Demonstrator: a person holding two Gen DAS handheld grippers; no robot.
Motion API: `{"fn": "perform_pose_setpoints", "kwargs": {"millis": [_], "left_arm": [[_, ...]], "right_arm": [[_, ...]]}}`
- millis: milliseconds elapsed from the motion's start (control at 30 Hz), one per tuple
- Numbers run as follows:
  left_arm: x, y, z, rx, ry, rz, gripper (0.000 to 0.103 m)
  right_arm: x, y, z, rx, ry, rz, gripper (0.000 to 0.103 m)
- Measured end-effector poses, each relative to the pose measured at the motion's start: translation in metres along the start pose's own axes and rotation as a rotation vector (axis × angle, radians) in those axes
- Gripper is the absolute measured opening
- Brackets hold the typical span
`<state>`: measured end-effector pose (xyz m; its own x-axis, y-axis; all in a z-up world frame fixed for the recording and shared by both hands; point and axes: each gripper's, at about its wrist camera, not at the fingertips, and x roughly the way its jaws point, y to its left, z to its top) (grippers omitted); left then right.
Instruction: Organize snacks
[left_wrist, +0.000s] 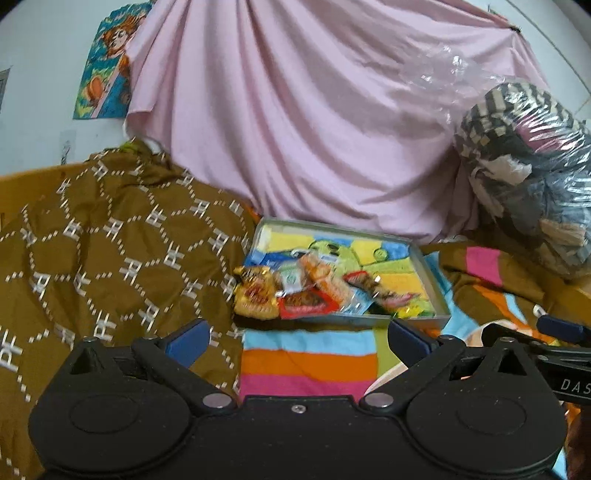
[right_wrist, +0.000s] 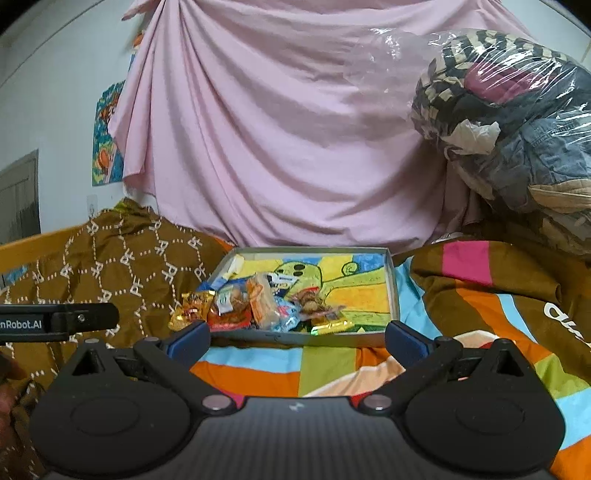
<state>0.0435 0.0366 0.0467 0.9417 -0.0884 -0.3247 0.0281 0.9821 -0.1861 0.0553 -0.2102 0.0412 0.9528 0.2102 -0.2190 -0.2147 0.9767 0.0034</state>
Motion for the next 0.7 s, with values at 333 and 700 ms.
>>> {"fn": "perform_pose_setpoints", "kwargs": {"millis": [333,700], "left_arm": [[0.013,0.009,-0.034,0.032,0.073,0.049,0.102],[0.022,0.009,-0.048,0.059,0.134,0.05,0.102]], "right_arm": [[0.003,0.012,-0.035,0.059,0.038,0.029,0.103],[0.013,0.009,-0.045,0.096,0.087,0.003,0.103]]}}
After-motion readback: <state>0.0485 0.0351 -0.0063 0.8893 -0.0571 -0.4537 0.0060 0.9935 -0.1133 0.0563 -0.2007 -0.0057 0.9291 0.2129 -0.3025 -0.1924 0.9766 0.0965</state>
